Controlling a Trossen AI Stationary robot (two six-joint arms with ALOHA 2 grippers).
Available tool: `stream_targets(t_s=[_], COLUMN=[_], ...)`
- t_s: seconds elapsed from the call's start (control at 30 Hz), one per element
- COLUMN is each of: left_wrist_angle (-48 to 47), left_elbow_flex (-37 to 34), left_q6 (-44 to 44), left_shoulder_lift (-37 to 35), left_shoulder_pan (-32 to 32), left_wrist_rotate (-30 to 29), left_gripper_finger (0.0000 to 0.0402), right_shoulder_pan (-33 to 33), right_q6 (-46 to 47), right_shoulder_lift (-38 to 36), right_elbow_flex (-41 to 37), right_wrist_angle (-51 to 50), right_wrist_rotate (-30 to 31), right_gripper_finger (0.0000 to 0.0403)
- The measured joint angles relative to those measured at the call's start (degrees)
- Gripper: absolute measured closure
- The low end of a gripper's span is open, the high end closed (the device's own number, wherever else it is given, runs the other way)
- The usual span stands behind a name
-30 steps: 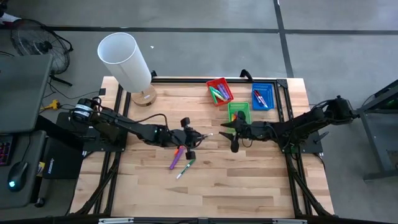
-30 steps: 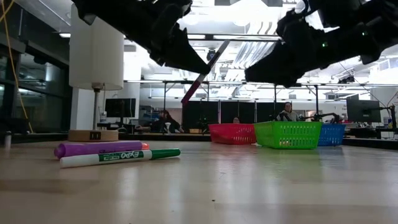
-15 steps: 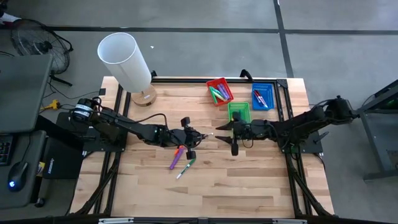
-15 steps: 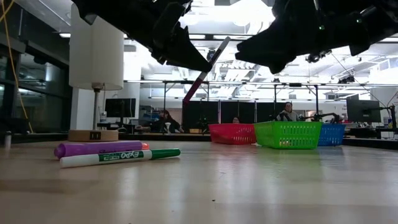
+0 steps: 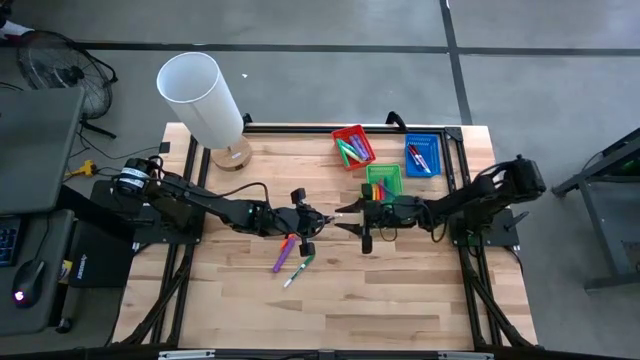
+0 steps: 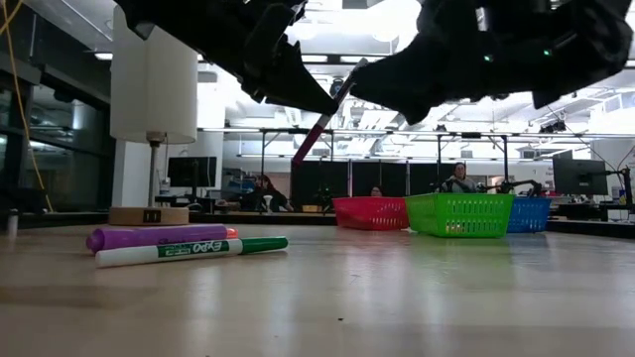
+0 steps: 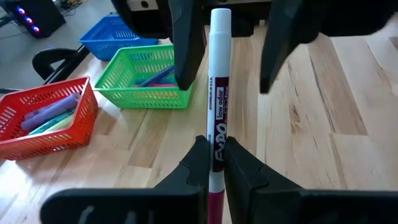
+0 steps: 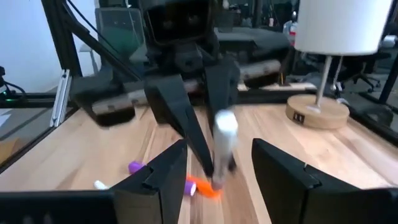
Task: Pick & Place Markers
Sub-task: Put the dark purple marker in the blue bin
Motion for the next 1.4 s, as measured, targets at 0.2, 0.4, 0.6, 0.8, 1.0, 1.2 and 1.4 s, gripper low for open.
stream_targets(t_s=[0.2, 0.4, 0.6, 0.8, 1.0, 1.2, 1.4], left_wrist_angle=[-0.03, -0.92, -1.6, -2.24, -2.42, -2.4, -2.39], left_elbow_flex=[0.0, -0.02, -0.02, -0.02, -0.02, -0.02, -0.04], left_q6=[0.0, 0.0, -0.02, -0.02, -0.03, -0.42, -0.39], left_shoulder_lift=[0.0, 0.0, 0.0, 0.0, 0.0, 0.0, 0.0], left_shoulder_pan=[0.0, 0.0, 0.0, 0.0, 0.0, 0.0, -0.01], left_wrist_rotate=[0.0, 0.02, 0.34, 0.34, 0.33, 0.33, 0.55], left_gripper_finger=[0.0384, 0.0384, 0.0384, 0.0384, 0.0384, 0.0385, 0.0385], right_shoulder_pan=[-0.02, -0.09, -0.09, -0.09, -0.05, -0.04, -0.09], right_q6=[-3.22, -3.46, -3.87, -4.76, -4.9, -4.9, -4.88], right_shoulder_lift=[4.59, 6.23, 6.19, 6.12, 6.1, 6.09, 6.08], right_elbow_flex=[5.95, 8.12, 8.07, 8.03, 8.03, 8.03, 8.03], right_wrist_angle=[-1.45, -5.3, -5.57, -5.93, -6.76, -6.85, -6.88], right_wrist_rotate=[-1.78, -0.83, -0.83, -0.5, 1.63, 1.73, 1.22], right_gripper_finger=[0.0233, 0.0237, 0.0255, 0.0274, 0.0296, 0.0326, 0.0376])
